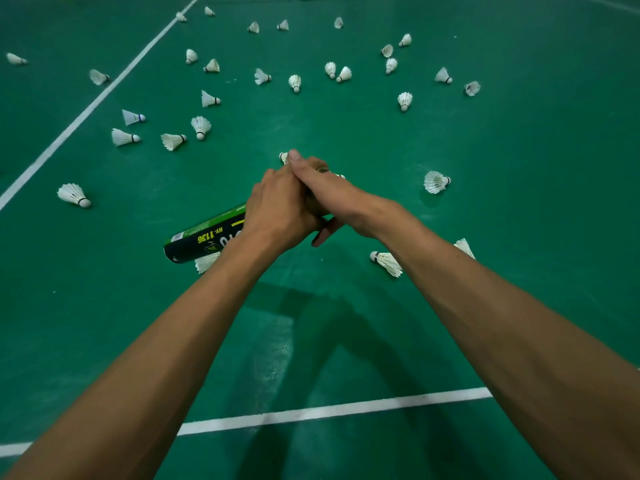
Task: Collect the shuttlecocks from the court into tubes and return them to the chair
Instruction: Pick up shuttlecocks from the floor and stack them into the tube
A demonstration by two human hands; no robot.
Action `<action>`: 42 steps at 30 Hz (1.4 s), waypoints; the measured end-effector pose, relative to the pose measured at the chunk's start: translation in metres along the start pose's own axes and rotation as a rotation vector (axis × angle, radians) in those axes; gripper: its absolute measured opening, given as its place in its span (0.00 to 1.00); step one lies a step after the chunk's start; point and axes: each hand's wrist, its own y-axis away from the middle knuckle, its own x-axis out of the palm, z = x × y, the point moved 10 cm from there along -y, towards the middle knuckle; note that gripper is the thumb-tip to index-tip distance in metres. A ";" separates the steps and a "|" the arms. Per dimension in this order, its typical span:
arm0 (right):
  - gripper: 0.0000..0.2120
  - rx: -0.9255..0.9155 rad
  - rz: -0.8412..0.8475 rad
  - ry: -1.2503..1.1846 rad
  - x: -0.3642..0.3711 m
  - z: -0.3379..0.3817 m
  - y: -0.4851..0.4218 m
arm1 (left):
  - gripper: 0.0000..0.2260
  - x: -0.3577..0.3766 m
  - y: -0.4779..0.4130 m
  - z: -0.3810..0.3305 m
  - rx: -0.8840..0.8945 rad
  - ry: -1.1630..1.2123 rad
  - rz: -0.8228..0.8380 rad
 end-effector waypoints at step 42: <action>0.21 -0.637 -0.664 0.467 -0.055 0.051 0.012 | 0.37 0.004 -0.011 0.064 -0.178 -0.038 -0.156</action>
